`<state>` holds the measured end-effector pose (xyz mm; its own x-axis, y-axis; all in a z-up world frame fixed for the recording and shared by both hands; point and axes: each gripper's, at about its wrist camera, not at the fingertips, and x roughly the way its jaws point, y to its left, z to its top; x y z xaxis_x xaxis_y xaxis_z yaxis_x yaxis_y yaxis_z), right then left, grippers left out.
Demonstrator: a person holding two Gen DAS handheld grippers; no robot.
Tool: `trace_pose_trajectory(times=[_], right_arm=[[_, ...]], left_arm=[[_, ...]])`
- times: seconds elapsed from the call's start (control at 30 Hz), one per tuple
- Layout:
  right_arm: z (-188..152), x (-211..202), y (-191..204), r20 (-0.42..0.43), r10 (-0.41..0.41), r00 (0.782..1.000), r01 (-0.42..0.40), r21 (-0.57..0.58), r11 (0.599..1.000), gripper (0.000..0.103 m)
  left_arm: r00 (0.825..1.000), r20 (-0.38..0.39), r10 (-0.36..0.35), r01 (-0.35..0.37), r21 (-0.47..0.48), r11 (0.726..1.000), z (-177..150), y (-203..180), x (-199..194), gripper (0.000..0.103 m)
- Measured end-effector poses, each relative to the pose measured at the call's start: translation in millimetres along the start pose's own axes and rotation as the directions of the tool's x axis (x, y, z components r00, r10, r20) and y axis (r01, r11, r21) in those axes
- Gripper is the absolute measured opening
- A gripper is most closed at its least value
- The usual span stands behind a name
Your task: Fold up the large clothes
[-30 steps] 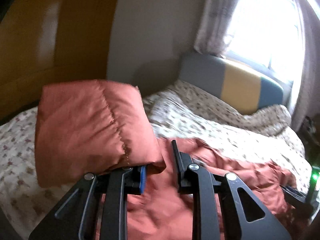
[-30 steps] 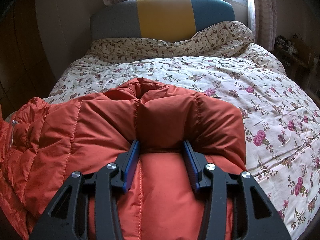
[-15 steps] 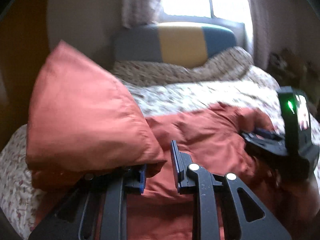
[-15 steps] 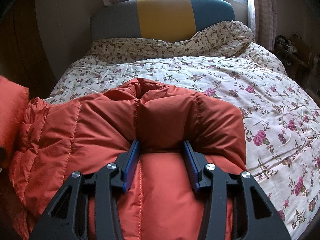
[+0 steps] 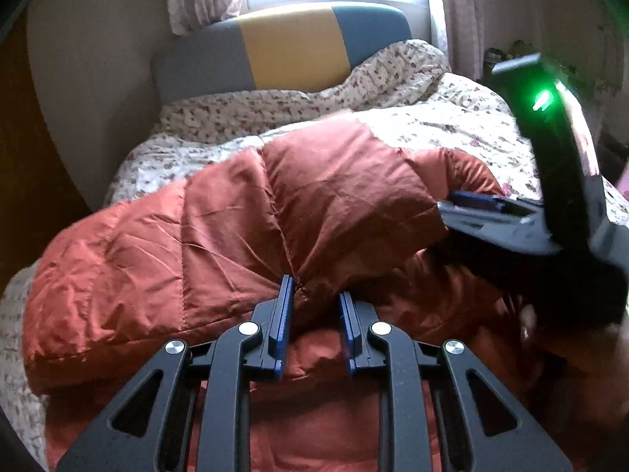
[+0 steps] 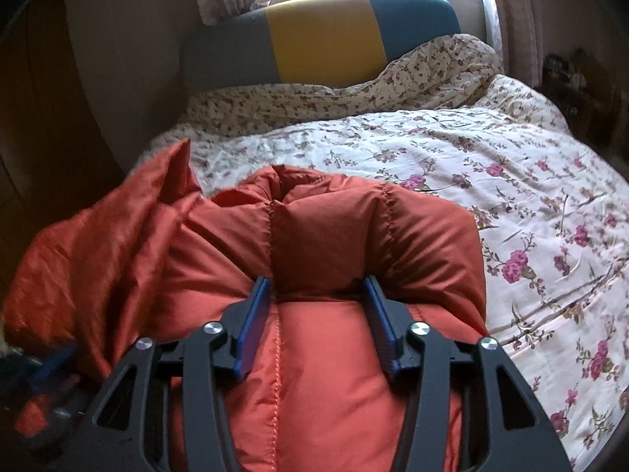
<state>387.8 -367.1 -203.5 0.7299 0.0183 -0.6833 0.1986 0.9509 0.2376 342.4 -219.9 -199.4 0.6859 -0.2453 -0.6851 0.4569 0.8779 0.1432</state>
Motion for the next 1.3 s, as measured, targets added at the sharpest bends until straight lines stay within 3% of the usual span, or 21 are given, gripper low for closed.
trace_pose_trajectory(times=[0.13, 0.23, 0.3, 0.4, 0.47, 0.5, 0.53, 0.57, 0.7, 0.87, 0.93, 1.03, 1.1, 1.17, 1.3], right_arm=[[8.9, -24.1, -8.3, 0.049, 0.021, 0.999, -0.024, 0.056, 0.998, 0.05], [22.0, -55.1, -5.7, 0.141, 0.042, 0.989, -0.054, 0.08, 0.995, 0.051], [33.0, -68.4, 15.1, 0.169, 0.113, 0.979, -0.119, 0.027, 0.992, 0.051], [40.4, -65.7, 54.6, 0.1, 0.183, 0.978, -0.173, -0.1, 0.98, 0.049], [42.5, -49.4, 71.7, 0.028, 0.2, 0.979, -0.196, -0.112, 0.974, 0.038], [44.0, -39.0, 76.0, 0.001, 0.193, 0.981, -0.192, -0.099, 0.976, 0.037], [45.1, -33.2, 76.6, -0.014, 0.193, 0.981, -0.194, -0.09, 0.977, 0.036], [45.6, -26.3, 79.4, -0.031, 0.194, 0.98, -0.196, -0.084, 0.977, 0.035], [39.8, -10.2, 93.8, -0.064, 0.152, 0.986, -0.159, -0.13, 0.979, 0.034], [26.3, 3.7, 80.8, -0.062, 0.091, 0.994, -0.1, -0.15, 0.984, 0.037], [24.0, 12.9, 75.8, -0.074, 0.087, 0.993, -0.097, -0.134, 0.986, 0.04], [18.6, 17.2, 66.0, -0.076, 0.079, 0.994, -0.088, -0.133, 0.987, 0.04], [15.2, 18.4, 66.7, -0.07, 0.055, 0.996, -0.065, -0.159, 0.985, 0.04], [11.0, 21.3, 71.3, -0.065, 0.032, 0.997, -0.043, -0.187, 0.981, 0.04], [2.1, 23.5, 71.2, -0.051, 0.017, 0.999, -0.028, -0.21, 0.977, 0.04]], left_arm=[[0.999, 0.008, -0.035, 0.035, 0.022, 0.999, -9.7, -4.3, -4.9, 0.021], [0.999, 0.012, -0.049, 0.048, 0.041, 0.998, -16.2, -8.6, -10.4, 0.021], [0.999, 0.002, -0.043, 0.043, 0.051, 0.998, -17.7, -10.9, -9.6, 0.021], [0.998, -0.005, -0.063, 0.063, 0.046, 0.997, -15.2, -7.2, -9.5, 0.021], [0.991, -0.003, -0.133, 0.133, -0.012, 0.991, -14.0, 3.9, -17.3, 0.035], [0.981, -0.002, -0.194, 0.194, -0.068, 0.979, -16.1, 16.3, -24.2, 0.061], [0.978, 0.003, -0.208, 0.207, -0.103, 0.973, -20.1, 25.5, -33.0, 0.085], [0.979, 0.012, -0.202, 0.202, -0.119, 0.972, -24.1, 30.7, -40.8, 0.09], [0.978, 0.062, -0.2, 0.207, -0.152, 0.966, -42.2, 65.6, -78.6, 0.09], [0.994, 0.105, -0.016, 0.04, -0.235, 0.971, -29.7, 139.6, -81.5, 0.09], [0.996, 0.085, 0.027, 0.0, -0.307, 0.952, -21.4, 168.1, -70.8, 0.09], [0.998, 0.027, 0.059, -0.041, -0.446, 0.894, -20.4, 216.1, -46.8, 0.084], [0.997, -0.007, 0.072, -0.066, -0.481, 0.874, -23.8, 232.2, -37.1, 0.082], [0.994, -0.043, 0.104, -0.112, -0.484, 0.868, -32.3, 242.3, -28.1, 0.081], [0.996, -0.057, 0.065, -0.084, -0.48, 0.873, -52.2, 243.6, -8.6, 0.081]])
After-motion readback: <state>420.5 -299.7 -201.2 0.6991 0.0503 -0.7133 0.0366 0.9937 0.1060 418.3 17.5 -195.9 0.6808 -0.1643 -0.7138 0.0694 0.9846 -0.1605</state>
